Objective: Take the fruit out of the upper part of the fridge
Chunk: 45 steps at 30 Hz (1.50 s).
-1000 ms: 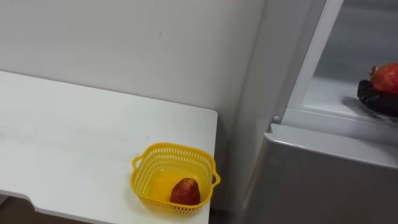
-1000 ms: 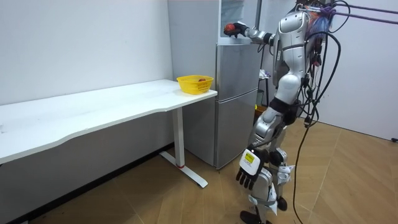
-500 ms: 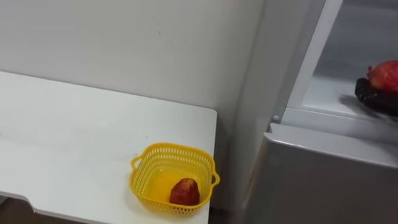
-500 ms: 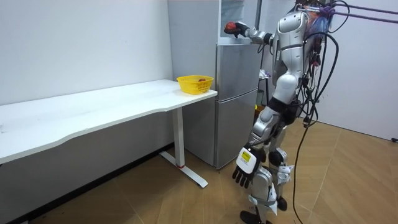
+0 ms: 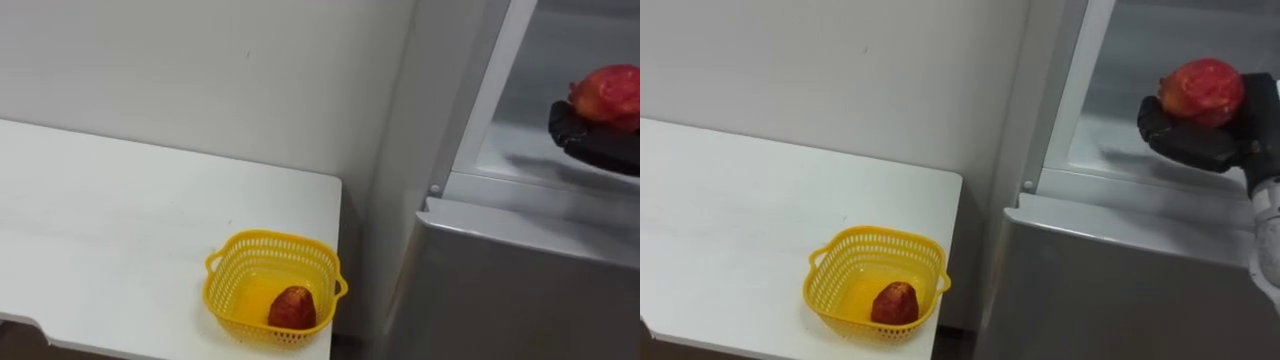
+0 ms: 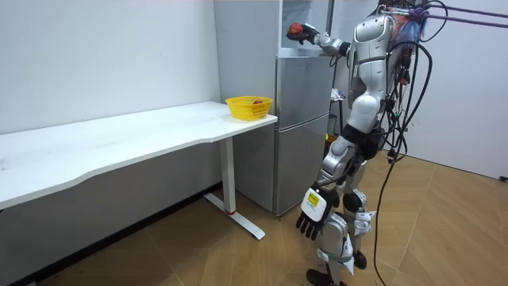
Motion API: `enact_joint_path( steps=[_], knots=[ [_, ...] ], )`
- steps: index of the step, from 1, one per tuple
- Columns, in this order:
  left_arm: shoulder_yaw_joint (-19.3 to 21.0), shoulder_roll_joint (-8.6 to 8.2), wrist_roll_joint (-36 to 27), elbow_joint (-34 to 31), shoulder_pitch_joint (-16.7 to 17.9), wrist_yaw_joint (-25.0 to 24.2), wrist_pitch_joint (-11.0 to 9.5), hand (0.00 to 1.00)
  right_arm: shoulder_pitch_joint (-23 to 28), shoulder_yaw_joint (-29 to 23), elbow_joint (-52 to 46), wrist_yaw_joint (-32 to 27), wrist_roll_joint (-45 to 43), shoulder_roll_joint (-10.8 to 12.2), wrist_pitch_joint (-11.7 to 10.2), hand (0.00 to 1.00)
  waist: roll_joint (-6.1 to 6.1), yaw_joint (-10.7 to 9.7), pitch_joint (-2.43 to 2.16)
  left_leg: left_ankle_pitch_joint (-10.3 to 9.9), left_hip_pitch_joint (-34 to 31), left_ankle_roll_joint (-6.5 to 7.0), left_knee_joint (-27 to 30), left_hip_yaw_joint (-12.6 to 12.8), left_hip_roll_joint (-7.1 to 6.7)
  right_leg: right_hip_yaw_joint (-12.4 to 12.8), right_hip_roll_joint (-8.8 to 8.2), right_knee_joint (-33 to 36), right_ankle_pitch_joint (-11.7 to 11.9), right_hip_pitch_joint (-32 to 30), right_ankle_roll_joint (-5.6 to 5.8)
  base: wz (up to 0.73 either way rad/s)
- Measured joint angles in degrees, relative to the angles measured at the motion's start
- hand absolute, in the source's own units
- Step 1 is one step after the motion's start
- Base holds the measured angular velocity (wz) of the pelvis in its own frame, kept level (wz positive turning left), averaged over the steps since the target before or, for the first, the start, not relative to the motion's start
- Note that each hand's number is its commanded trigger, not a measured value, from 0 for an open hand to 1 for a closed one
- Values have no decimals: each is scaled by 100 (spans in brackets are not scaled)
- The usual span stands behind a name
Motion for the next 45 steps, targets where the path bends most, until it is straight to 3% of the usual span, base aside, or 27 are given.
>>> enact_joint_path(
  steps=[11,19,22,24,27,30,33,39,45],
  knots=[
    [-107,-12,-25,105,-52,132,-6,0,80,-1,-432,-216,-18,73,-4,100,70,-92,7,-1,19,1,-9,79,9,94,8,1,4,-30,-6,-3],
    [-105,-95,-19,190,-62,226,-79,0,314,-19,-1260,-362,-602,525,-71,100,323,-154,-41,-1,83,1,-18,101,11,158,11,12,6,-20,-9,-2],
    [-106,-150,-23,212,-68,204,-94,0,626,-39,-1746,-376,-768,561,-70,100,376,-160,-70,0,86,1,-99,113,8,171,12,16,6,-19,-9,0],
    [-107,-204,-23,215,-37,199,-92,0,767,-49,-2068,-376,-935,679,-78,100,391,-153,-65,0,92,1,-102,135,9,185,13,15,6,-20,-9,-3],
    [-109,-250,-27,255,-76,140,-114,0,953,-2,-2580,-291,-978,888,-77,100,388,-108,-54,0,131,1,-98,196,17,224,19,21,6,-26,-10,-10],
    [-109,-249,-105,396,-175,87,-151,0,1010,17,-2857,-134,-1044,1048,-182,100,365,-81,-16,-2,202,3,-100,239,17,289,21,34,7,-22,-11,-10],
    [-115,-249,-117,441,-223,87,-224,0,1020,44,-2963,-43,-1043,1066,-261,100,327,-64,42,-14,194,11,-96,239,18,314,21,44,7,-20,-11,-2],
    [-327,-264,-105,631,-357,97,-256,0,1157,230,-3545,333,-1606,1282,-302,100,340,9,39,-31,108,10,-77,247,29,306,23,87,7,-114,-11,-1],
    [-449,-262,-109,805,-426,110,-266,0,1197,586,-3745,836,-1759,1324,-308,100,282,146,-4,-30,124,10,-71,242,26,289,21,95,7,-110,-10,0]
  ],
)
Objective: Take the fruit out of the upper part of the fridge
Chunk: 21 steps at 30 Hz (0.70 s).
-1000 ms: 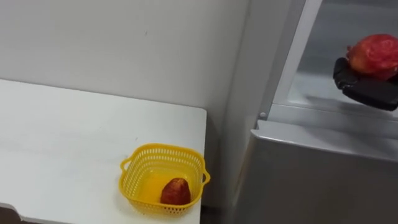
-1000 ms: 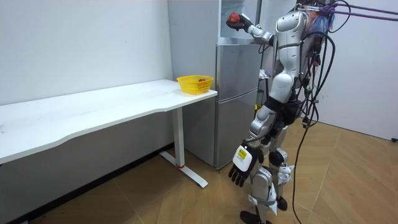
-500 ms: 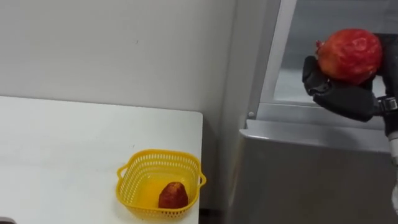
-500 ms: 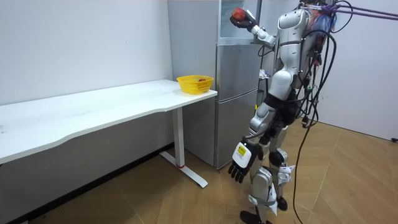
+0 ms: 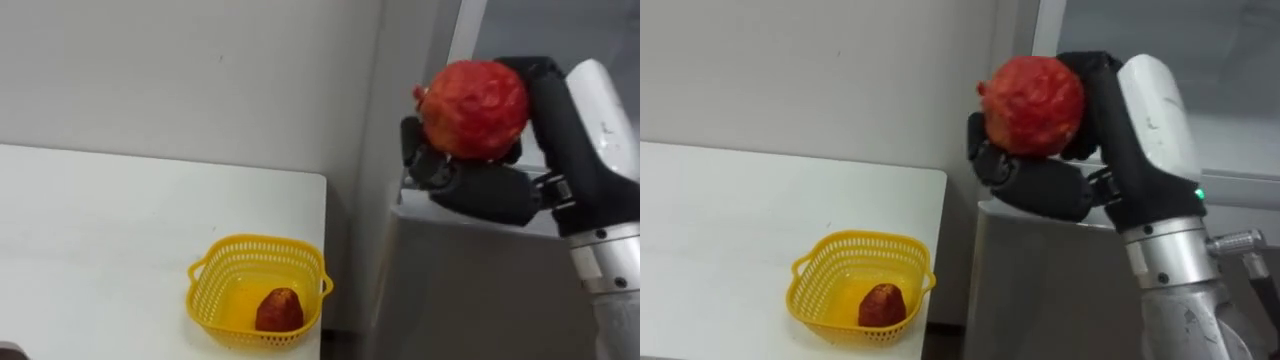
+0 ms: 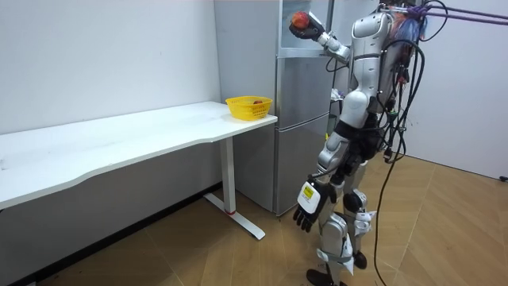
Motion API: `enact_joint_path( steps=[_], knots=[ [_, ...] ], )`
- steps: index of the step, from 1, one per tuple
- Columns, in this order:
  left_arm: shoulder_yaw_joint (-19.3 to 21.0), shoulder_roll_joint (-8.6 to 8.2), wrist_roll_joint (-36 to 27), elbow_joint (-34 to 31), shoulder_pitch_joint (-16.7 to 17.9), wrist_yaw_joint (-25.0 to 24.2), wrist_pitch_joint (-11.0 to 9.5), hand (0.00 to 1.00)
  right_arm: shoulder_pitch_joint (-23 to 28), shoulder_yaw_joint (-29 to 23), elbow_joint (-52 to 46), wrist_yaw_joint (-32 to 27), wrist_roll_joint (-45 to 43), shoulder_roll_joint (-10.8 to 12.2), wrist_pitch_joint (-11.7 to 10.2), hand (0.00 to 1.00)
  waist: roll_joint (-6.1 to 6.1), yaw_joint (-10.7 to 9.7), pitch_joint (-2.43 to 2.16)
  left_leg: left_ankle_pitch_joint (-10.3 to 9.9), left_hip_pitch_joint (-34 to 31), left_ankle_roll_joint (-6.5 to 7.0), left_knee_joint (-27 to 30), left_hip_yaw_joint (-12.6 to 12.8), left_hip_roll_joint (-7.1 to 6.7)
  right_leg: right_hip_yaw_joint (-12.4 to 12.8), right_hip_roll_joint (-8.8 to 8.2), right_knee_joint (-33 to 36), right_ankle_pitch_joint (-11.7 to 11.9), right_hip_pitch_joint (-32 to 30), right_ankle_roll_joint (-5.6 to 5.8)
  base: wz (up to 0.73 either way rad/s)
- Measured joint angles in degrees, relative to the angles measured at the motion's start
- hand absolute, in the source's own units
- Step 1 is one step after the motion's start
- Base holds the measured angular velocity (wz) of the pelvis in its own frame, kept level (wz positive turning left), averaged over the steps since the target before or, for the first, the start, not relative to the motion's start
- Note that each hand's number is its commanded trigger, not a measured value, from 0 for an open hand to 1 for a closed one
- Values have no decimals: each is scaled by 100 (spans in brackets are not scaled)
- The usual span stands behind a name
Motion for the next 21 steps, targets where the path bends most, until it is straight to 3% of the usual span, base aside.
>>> enact_joint_path(
  steps=[3,7,10,16,21],
  knots=[
    [0,0,3,18,-1,-9,-4,0,-3,47,-5,111,-125,158,4,100,-57,67,-13,1,12,0,2,-15,-4,1,0,-1,0,18,0,0],
    [-4,8,6,97,-43,-21,-41,0,-7,187,-2,138,-285,384,-13,100,-123,193,53,-4,-22,0,-2,-56,-5,4,0,-5,0,29,0,1],
    [-9,7,6,93,-58,-23,-65,0,-7,348,-2,143,-295,382,-26,100,-167,315,72,-5,-63,1,28,-48,-5,18,0,-3,0,-6,-1,0],
    [-7,7,14,67,-129,-34,-63,0,-49,564,207,157,-452,382,-136,100,-212,461,59,-5,-195,5,85,-81,-6,-52,-6,-6,5,-76,-8,5],
    [-118,3,9,-23,-137,-54,-52,0,-132,788,884,167,-473,385,-69,100,-184,559,80,-5,-218,5,96,-170,-12,-116,-8,-7,6,-64,-8,7]
  ],
)
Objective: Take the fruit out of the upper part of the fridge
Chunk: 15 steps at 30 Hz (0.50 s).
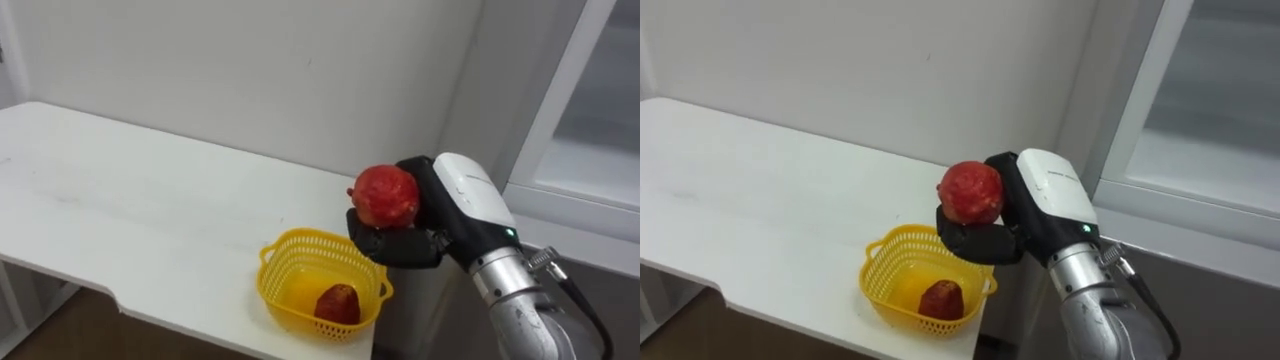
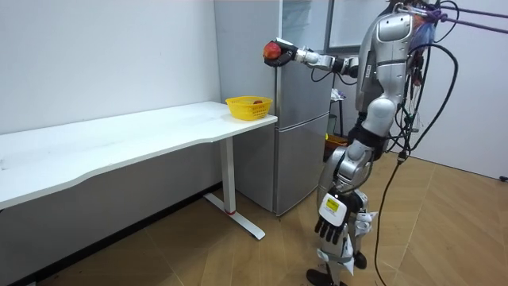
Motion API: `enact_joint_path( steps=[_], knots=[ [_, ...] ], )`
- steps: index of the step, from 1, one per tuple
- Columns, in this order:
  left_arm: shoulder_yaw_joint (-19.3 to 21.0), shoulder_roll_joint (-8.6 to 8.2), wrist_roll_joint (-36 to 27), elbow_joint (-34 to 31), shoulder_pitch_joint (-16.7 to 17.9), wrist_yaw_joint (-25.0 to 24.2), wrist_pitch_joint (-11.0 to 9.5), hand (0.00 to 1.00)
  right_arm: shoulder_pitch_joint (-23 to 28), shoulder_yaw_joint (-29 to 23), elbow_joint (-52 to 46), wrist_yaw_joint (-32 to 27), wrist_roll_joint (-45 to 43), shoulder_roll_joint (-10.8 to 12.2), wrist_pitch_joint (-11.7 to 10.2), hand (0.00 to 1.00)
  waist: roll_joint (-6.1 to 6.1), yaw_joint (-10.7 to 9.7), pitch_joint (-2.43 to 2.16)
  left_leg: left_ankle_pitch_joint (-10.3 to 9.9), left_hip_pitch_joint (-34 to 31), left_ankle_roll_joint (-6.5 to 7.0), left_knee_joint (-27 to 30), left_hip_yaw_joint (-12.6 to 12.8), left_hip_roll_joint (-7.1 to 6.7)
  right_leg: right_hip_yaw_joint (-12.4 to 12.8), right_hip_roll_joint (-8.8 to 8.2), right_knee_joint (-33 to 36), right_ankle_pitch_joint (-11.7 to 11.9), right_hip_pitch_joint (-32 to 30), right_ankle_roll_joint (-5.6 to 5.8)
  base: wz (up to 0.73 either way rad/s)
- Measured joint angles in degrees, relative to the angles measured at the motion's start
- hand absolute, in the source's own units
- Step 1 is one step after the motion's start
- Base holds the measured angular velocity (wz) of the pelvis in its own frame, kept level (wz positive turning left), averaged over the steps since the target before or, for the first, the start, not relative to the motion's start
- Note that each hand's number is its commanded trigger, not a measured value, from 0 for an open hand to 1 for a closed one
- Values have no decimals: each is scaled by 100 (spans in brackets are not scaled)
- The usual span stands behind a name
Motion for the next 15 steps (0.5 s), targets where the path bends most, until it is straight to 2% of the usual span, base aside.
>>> enact_joint_path(
  steps=[5,15],
  knots=[
    [0,1,1,-168,0,-11,32,0,-39,-8,232,-174,-9,-8,0,100,-6,16,-2,0,-65,8,74,-73,-4,-121,-52,14,-11,-1,-4,10],
    [-2,2,-18,-349,41,-209,96,0,-229,-5,708,-242,-44,-7,-53,100,-2,38,-2,45,-103,-1,95,-222,-39,-131,-32,25,-8,4,-11,5]
  ],
)
